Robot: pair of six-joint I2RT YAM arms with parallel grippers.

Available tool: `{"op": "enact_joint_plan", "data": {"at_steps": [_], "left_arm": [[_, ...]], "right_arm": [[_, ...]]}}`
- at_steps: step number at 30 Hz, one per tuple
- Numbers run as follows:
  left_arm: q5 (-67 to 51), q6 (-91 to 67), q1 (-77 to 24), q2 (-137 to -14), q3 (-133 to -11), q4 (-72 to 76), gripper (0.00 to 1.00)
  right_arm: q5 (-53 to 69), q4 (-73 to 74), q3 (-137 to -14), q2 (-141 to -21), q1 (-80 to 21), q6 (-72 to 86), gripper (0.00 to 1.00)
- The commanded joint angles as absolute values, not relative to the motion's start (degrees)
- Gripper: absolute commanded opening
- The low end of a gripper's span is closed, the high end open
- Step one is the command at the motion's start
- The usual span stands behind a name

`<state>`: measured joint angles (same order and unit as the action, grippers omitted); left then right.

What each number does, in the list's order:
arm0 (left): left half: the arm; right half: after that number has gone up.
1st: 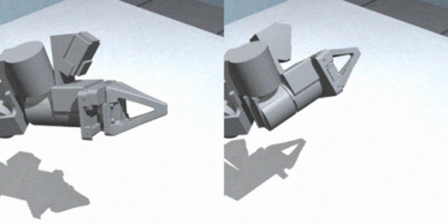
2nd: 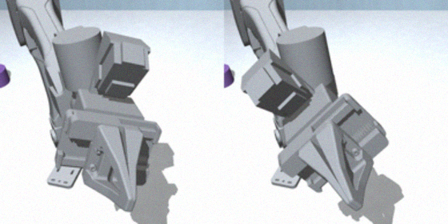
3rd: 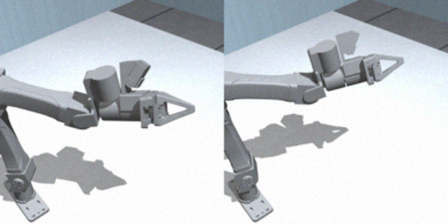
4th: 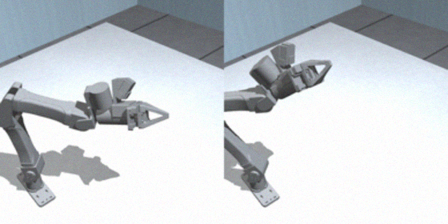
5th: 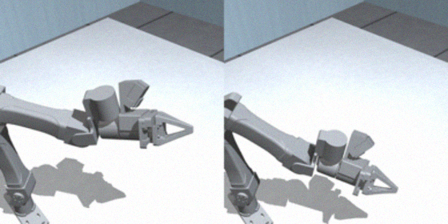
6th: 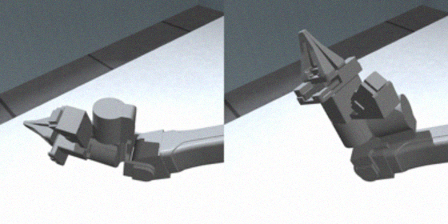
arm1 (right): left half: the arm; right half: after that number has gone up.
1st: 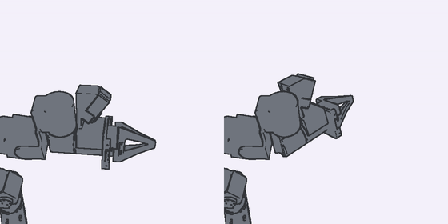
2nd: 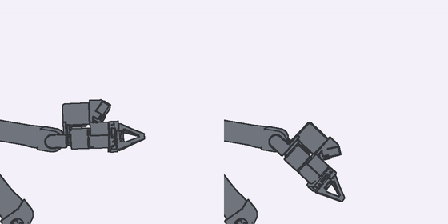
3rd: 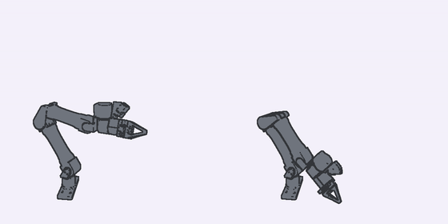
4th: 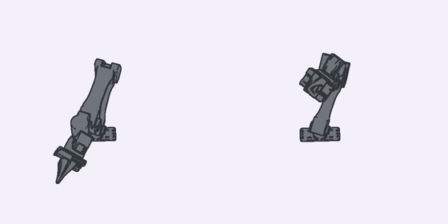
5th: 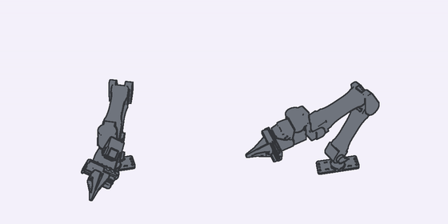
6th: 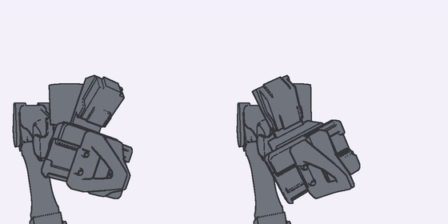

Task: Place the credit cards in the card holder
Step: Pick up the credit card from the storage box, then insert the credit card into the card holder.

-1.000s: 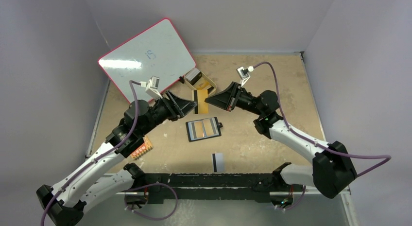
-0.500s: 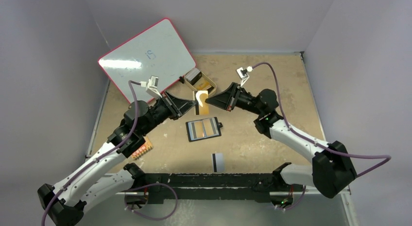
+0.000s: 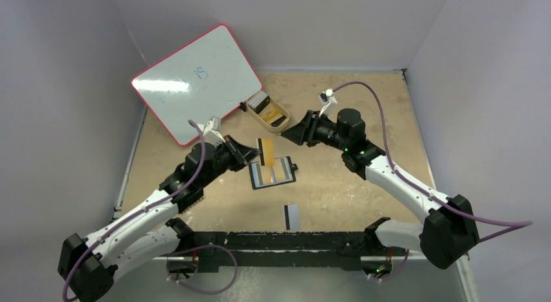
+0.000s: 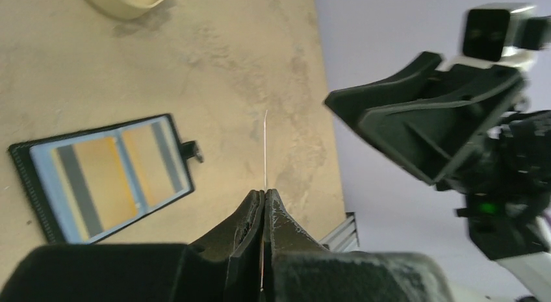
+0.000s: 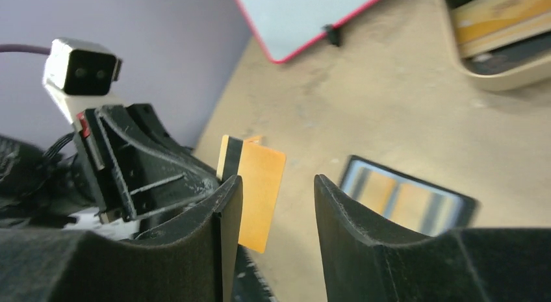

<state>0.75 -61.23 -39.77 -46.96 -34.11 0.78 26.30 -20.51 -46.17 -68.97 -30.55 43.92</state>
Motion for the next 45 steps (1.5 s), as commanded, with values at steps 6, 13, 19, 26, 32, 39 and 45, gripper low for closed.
{"op": "enact_joint_plan", "data": {"at_steps": [6,13,19,26,32,39,45], "left_arm": [[0.4,-67.3,-39.7,-59.3,-26.2,15.3,0.0],[-0.7,-68.9,-39.1,-66.2,-21.5,24.3,0.0],[-2.5,-69.4,-38.0,-70.6,-19.8,29.3,0.0],[-2.1,-68.6,-36.9,-70.3,-17.5,29.2,0.0],[-3.8,-68.3,-36.4,-70.1,-16.5,30.2,0.0],[-5.6,-67.5,-34.9,-69.4,-15.7,30.3,0.0],[-7.3,-66.9,-34.5,-70.3,-15.7,31.3,0.0]], "right_arm": [[13.3,-4.2,-51.4,-79.2,-29.7,22.4,0.48],[15.8,-4.2,-51.1,-88.6,-29.7,18.4,0.49],[15.4,-5.2,-51.6,-92.6,-29.7,17.4,0.43],[16.6,-6.8,-49.7,-94.6,-29.8,19.0,0.4],[18.5,-7.3,-48.0,-94.7,-30.2,20.0,0.29],[18.7,-7.2,-46.5,-95.3,-31.7,21.0,0.23],[18.7,-7.4,-44.8,-94.7,-32.3,22.1,0.21]]}}
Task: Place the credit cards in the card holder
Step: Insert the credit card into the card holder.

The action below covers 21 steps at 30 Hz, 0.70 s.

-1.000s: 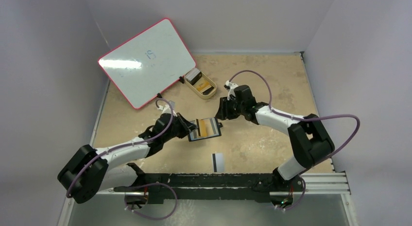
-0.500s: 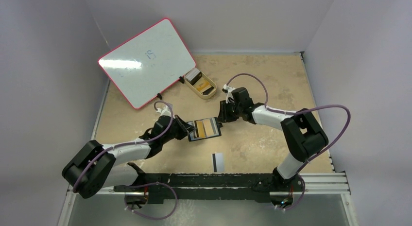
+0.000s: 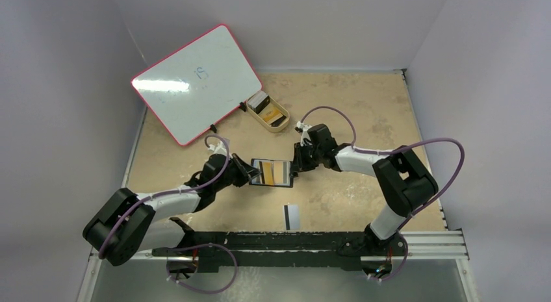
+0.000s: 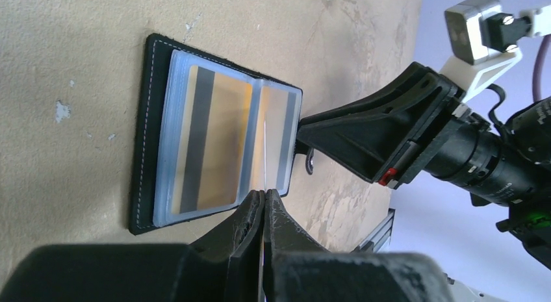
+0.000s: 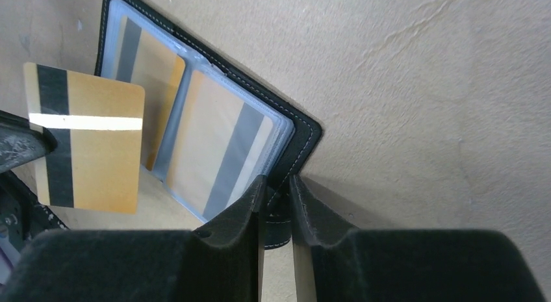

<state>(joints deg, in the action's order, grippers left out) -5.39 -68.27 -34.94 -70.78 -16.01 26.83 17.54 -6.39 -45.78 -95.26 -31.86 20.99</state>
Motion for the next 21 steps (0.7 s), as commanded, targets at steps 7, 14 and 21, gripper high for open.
{"op": "enact_joint_plan", "data": {"at_steps": [7,14,21], "left_arm": [[-10.7,-63.1,-33.6,-73.5,-17.5,32.0,0.0],[-13.9,-57.5,-32.6,-77.4,-21.1,28.3,0.0],[-15.2,-54.1,-32.6,-78.8,-23.8,25.7,0.0]], "right_arm": [[17.6,-7.7,-44.4,-94.7,-32.5,22.8,0.23],[17.6,-7.6,-44.6,-94.8,-32.5,22.7,0.23],[17.8,-7.5,-44.7,-95.2,-32.6,22.7,0.23]]}}
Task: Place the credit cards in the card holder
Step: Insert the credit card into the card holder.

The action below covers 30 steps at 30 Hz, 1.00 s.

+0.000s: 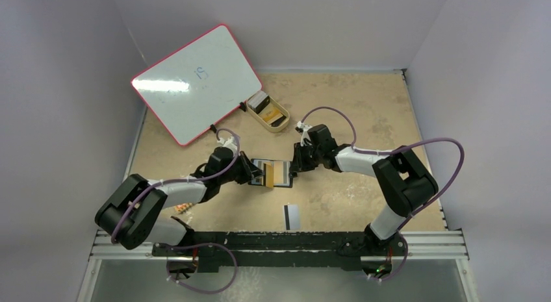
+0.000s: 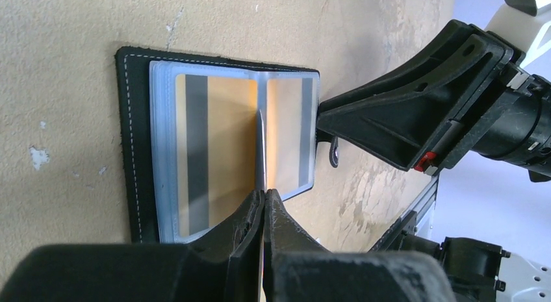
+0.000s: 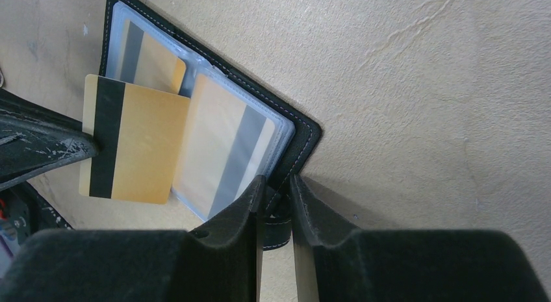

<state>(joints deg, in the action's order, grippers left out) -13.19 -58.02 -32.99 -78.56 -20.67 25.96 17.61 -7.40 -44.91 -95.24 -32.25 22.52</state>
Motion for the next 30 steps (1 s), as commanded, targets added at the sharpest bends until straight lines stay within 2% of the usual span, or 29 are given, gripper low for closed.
{"op": "enact_joint_plan", "data": {"at_steps": [1,11,30], "left_arm": [[-15.3,-53.7,-32.6,-78.6,-24.1,24.9,0.0],[-13.3,-49.5,-32.6,-74.0,-30.1,11.7,0.0],[-15.0,-49.1,-32.5,-82.7,-31.0,16.4,0.0]], "right_arm": [[17.8,-7.5,-44.6,-95.2,-32.5,22.7,0.23],[17.8,-7.5,-44.6,-95.4,-32.5,22.8,0.23],[17.4,-6.5,-44.9,-94.3,-32.5,22.8,0.22]]}}
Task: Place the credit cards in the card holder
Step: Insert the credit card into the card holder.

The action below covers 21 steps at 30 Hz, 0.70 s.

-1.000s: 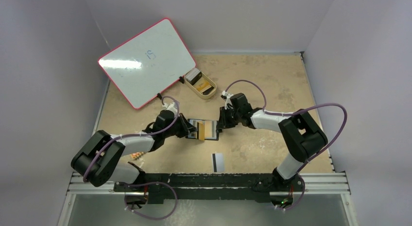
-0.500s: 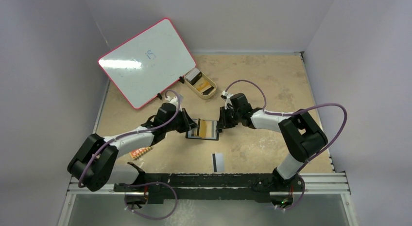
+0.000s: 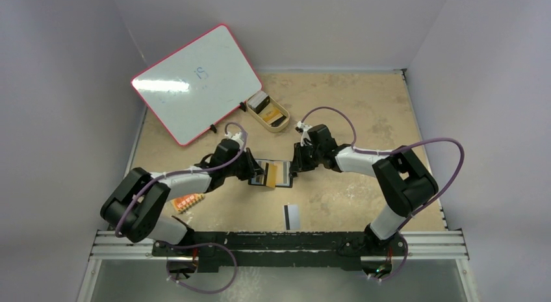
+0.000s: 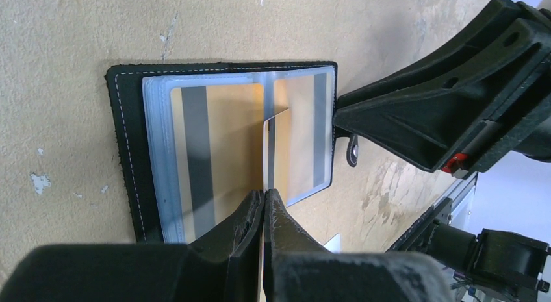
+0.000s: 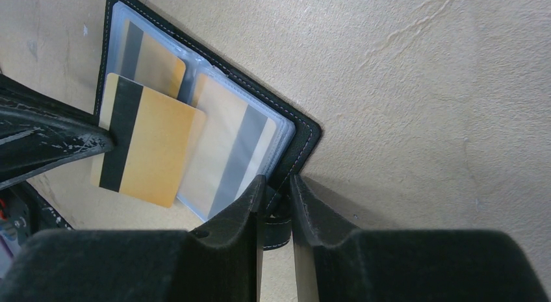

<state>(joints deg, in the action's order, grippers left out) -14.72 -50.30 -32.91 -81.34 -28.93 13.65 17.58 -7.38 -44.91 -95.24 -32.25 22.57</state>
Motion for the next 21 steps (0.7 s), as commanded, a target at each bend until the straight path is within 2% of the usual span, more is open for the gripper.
{"op": "enact_joint_plan", "data": {"at_steps": [1,14,21], "left_arm": [[-14.8,-49.0,-32.5,-83.0,-31.0,16.1,0.0],[-12.2,-51.9,-32.5,-88.1,-29.4,23.8,0.0],[-8.5,-54.0,-32.6,-86.6,-26.9,26.7,0.0]], "right_arm": [[17.3,-6.5,-44.9,-94.3,-32.6,22.8,0.22],[17.6,-7.5,-44.2,-94.9,-32.5,23.7,0.23],[17.6,-8.2,-43.2,-94.4,-32.6,24.4,0.23]]}}
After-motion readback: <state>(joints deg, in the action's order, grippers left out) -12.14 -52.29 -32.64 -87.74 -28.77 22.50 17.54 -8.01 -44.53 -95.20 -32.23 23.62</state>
